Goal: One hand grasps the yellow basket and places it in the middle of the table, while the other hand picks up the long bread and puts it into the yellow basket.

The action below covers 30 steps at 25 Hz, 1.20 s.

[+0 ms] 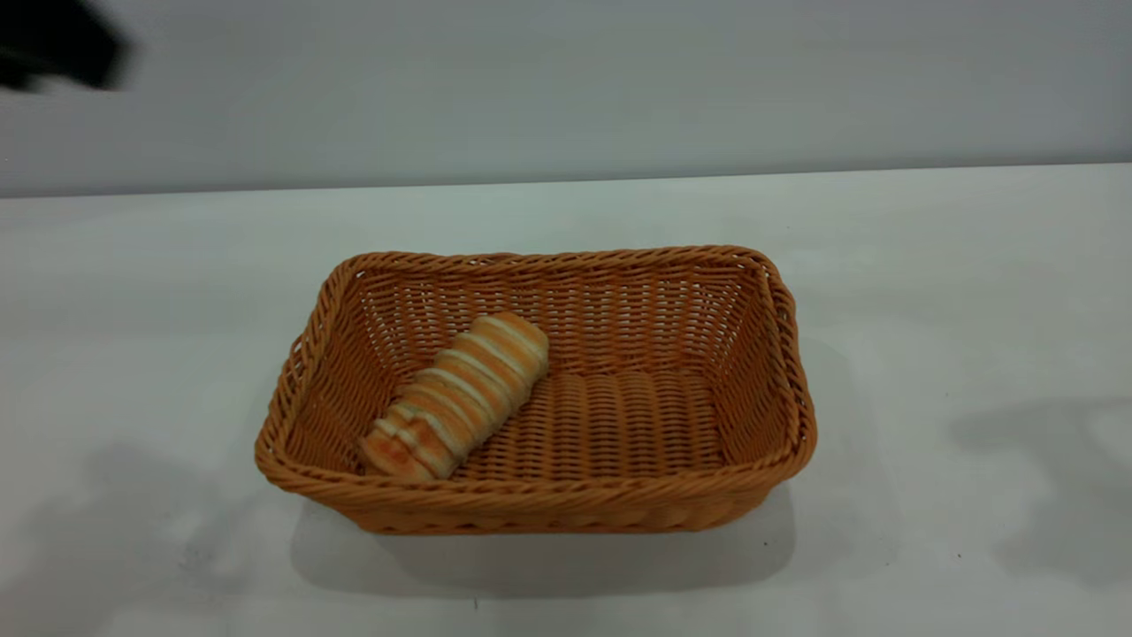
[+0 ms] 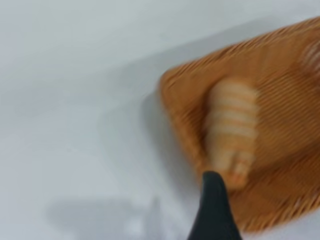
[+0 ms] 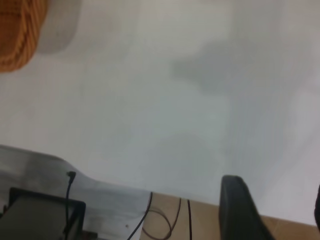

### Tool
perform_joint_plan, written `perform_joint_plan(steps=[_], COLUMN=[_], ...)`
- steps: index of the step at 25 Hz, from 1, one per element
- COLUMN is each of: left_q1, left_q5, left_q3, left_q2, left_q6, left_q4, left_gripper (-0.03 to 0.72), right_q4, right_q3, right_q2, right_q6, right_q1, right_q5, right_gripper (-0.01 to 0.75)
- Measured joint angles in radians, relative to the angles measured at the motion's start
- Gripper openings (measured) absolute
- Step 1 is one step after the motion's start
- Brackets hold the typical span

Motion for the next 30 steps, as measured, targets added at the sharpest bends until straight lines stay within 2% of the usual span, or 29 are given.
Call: perform_joint_plan(steps=[2,5,13,16,25,30], left_q1=[0.036,0.046,0.046,0.046,0.046,0.046], left_q5=[0.093,0.221,0.516,0.561,0.599,0.597], left_q3=[0.0,0.0,0.011,0.061,0.204,0.28], left_q2=[-0.08,-0.19,-0.439,-0.549,-0.914,-1.019], left_q6=[-0.16,-0.322,-0.437,-0.44,-0.441,-0.448], left_q4=[0.162,0.345,0.412,0.417,0.418,0.401], left_gripper=[0.58,0.579,0.578,0.578,0.578,0.578], right_q4=[0.0,0.0,0.024,0.038,0.07,0.079], right_q3=[0.029,0.083,0.257,0.332,0.543,0.632], right_q2=[-0.068,-0.189,-0.495,-0.623,-1.024,-1.224], right_q6=[0.006,0.012,0.013,0.013,-0.034,-0.038], right_q1=[0.0,0.0,0.0,0.0,0.0,0.0], right_q5=[0.001,0.001,0.009,0.021,0.027,0.007], right_gripper=[0.409,0.409,0.409,0.409,0.409,0.403])
